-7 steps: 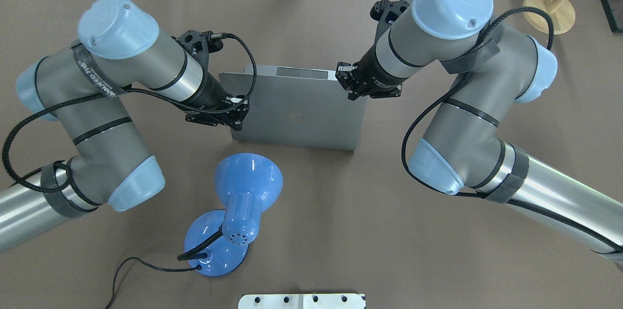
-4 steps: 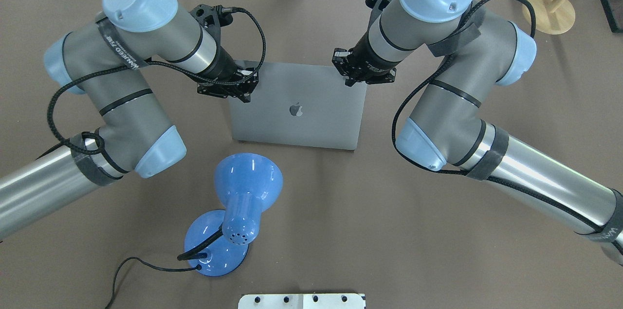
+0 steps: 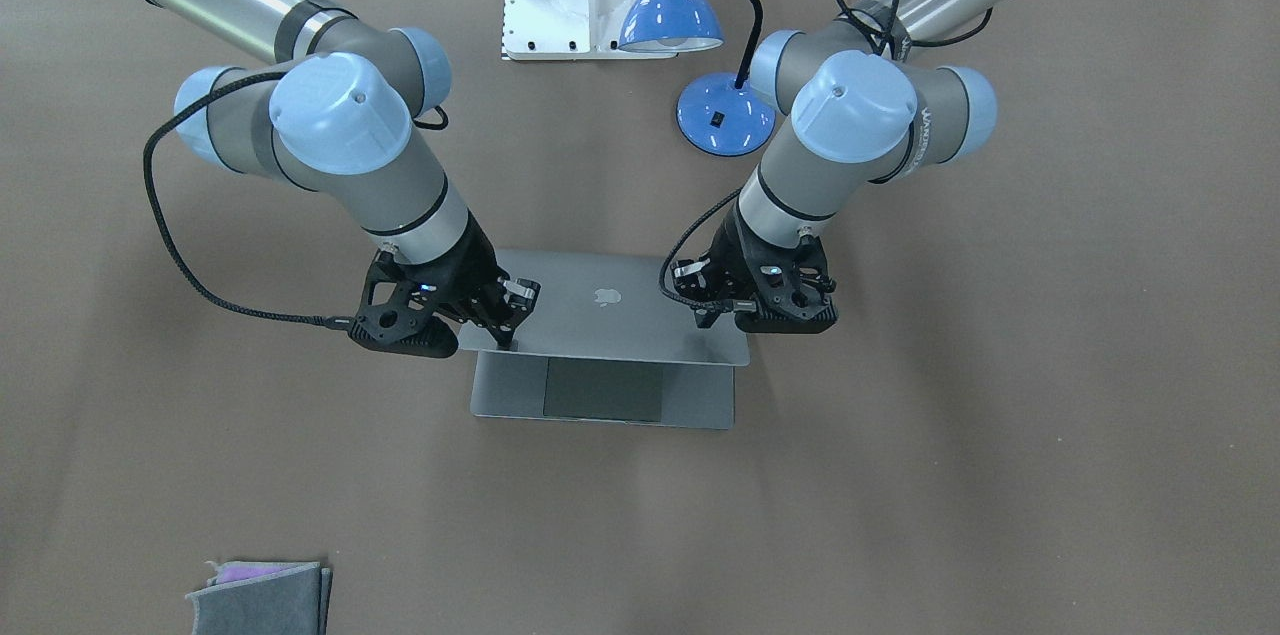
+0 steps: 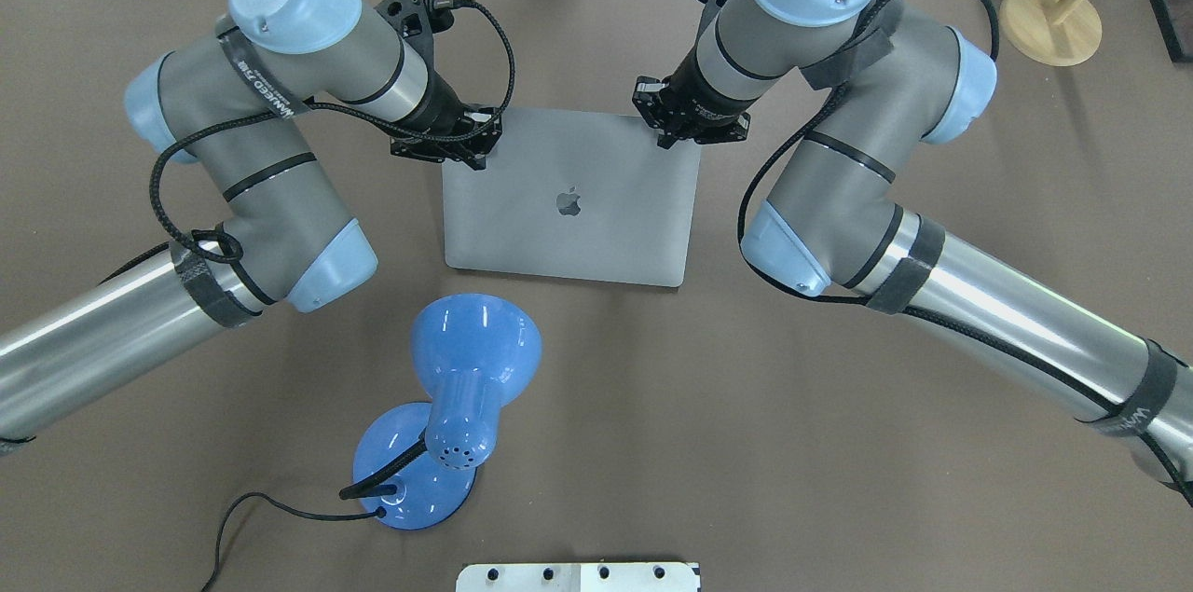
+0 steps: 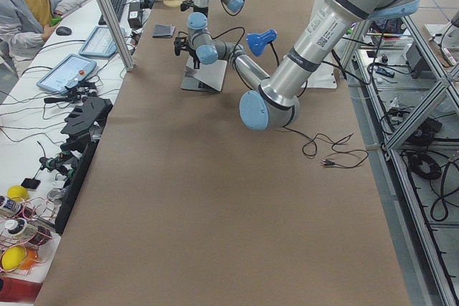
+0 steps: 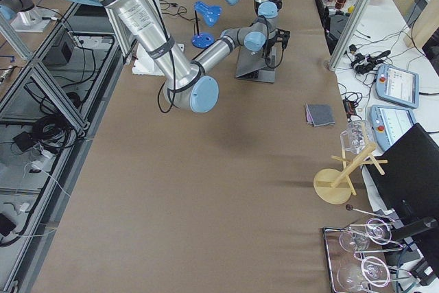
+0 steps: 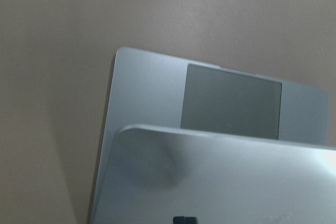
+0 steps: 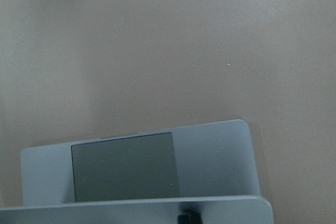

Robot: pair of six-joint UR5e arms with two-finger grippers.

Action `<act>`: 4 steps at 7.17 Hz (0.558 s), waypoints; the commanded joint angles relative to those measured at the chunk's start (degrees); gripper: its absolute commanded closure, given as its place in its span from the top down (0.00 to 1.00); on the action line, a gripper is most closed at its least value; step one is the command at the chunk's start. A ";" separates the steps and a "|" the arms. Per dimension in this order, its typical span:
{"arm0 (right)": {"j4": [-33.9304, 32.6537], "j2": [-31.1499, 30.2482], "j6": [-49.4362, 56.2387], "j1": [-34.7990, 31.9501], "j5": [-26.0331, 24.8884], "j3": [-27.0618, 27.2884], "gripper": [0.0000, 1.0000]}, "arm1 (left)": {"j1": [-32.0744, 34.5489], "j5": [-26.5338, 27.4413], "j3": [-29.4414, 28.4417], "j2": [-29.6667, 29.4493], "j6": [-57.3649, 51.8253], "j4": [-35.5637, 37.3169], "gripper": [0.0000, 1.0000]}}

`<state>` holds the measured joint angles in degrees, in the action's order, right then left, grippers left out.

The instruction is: Close laptop

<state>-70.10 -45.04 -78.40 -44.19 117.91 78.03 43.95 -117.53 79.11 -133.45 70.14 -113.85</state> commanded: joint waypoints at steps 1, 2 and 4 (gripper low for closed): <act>6.09 4.32 0.00 -0.46 1.43 -11.70 0.00 | -0.01 2.92 -9.19 -3.64 -0.26 -4.70 0.00; 7.25 5.83 0.00 -0.46 2.05 -14.97 0.00 | -0.09 2.92 -12.20 -4.44 -0.35 -6.20 0.00; 7.35 6.28 0.09 -0.37 3.45 -17.55 0.00 | -0.88 4.67 -17.39 -6.37 -2.63 -6.56 0.00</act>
<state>-63.05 -39.21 -78.38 -44.61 120.22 62.27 43.55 -113.80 64.79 -138.83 68.54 -119.88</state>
